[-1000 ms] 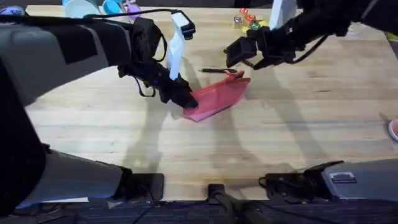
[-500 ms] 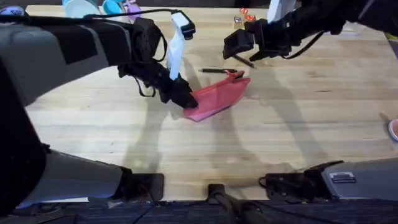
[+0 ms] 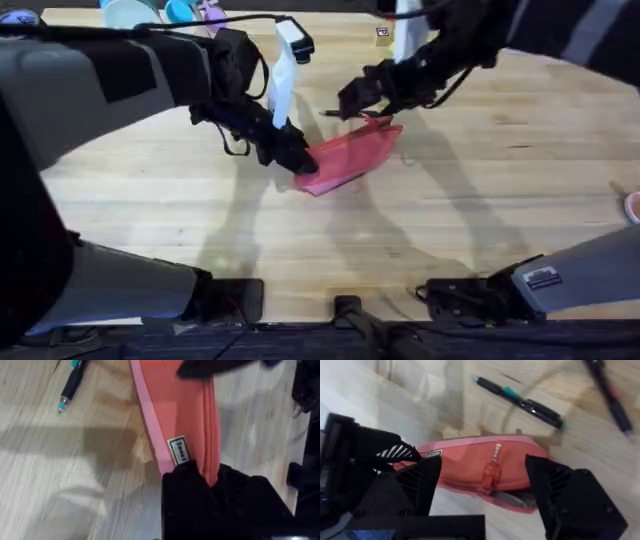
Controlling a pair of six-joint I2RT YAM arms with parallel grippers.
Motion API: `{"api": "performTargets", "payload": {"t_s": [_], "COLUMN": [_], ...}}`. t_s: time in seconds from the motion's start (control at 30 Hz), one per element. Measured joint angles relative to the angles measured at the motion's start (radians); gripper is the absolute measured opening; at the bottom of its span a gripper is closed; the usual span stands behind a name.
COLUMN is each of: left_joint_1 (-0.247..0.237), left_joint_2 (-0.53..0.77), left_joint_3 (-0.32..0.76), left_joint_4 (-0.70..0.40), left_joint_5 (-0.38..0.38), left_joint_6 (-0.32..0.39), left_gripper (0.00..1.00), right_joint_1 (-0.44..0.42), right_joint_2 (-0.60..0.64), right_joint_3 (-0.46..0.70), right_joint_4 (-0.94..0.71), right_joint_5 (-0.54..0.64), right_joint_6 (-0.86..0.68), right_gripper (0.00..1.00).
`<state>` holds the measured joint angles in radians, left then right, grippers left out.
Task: Unzip the bag, pick up the pens from the table one at a time and place them inside, then zip the bag closed.
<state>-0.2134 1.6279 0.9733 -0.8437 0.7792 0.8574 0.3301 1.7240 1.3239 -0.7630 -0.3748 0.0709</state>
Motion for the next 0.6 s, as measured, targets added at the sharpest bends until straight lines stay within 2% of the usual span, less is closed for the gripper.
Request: {"api": "performTargets", "payload": {"t_s": [0.13,0.23,0.33,0.47,0.6], "left_joint_1": [0.0,0.0,0.0,0.0,0.0], "left_joint_2": [0.0,0.0,0.0,0.0,0.0], "left_joint_3": [0.0,0.0,0.0,0.0,0.0], "left_joint_4": [0.0,0.0,0.0,-0.001,-0.001], "left_joint_5": [0.0,0.0,0.0,0.0,0.0], "left_joint_6": [0.0,0.0,0.0,0.0,0.0], "left_gripper": [0.043,0.043,0.043,0.043,0.043], "right_joint_1": [0.03,0.04,0.039,0.039,0.039], "right_joint_2": [0.034,0.05,0.057,0.058,0.058], "right_joint_3": [0.001,0.002,0.002,0.002,0.002], "right_joint_4": [0.0,-0.006,-0.011,-0.013,-0.018], "right_joint_5": [0.001,0.005,0.016,0.03,0.029], "right_joint_6": [-0.02,-0.027,-0.034,-0.038,-0.039], "right_gripper": [0.94,0.839,0.635,0.443,0.204]}}
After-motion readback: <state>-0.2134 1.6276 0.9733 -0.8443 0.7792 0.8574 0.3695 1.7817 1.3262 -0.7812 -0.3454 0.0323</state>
